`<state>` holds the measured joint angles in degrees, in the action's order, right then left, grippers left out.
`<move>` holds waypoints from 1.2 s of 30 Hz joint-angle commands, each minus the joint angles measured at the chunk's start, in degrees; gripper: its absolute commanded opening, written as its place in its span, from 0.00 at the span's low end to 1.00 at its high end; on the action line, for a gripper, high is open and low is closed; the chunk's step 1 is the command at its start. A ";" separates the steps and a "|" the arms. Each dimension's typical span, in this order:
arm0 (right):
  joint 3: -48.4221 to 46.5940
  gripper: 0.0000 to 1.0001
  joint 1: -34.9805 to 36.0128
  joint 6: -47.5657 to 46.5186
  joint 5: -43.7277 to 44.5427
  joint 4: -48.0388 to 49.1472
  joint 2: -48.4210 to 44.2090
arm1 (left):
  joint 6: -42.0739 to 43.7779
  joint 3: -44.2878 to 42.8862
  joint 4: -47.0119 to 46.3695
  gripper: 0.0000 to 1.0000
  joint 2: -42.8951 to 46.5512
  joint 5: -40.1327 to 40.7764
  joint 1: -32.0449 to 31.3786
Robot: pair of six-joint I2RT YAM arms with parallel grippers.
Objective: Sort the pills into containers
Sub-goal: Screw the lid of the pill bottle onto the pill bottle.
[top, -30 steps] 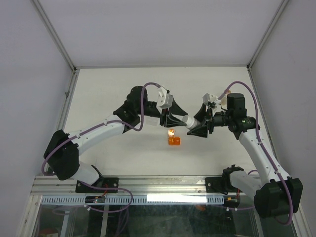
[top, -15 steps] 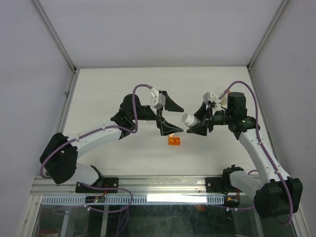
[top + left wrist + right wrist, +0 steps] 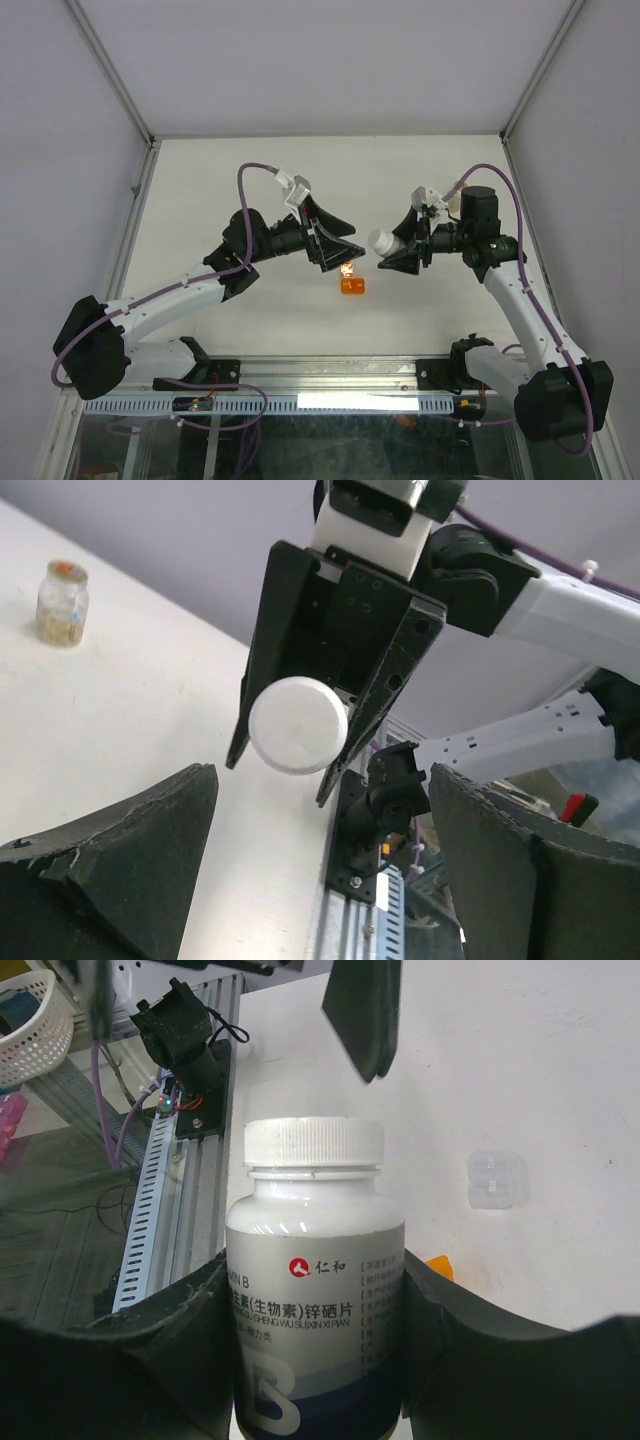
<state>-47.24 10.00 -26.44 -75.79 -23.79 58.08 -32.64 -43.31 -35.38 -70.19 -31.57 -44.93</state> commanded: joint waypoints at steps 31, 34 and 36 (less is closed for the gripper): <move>-1.89 0.00 -0.07 -0.02 0.03 2.13 0.01 | 4.91 -18.81 27.02 0.54 -5.26 15.06 -9.74; -2.02 0.00 -0.07 -0.02 -0.02 2.14 0.10 | 5.18 -19.30 27.33 0.52 -5.85 14.41 -9.74; -1.98 0.00 -0.07 0.02 -0.02 2.11 0.10 | 5.37 -19.51 27.46 0.47 -6.23 14.20 -9.74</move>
<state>-47.24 10.00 -26.44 -75.48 -23.79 58.30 -28.75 -59.72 -7.66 -76.07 -15.09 -54.04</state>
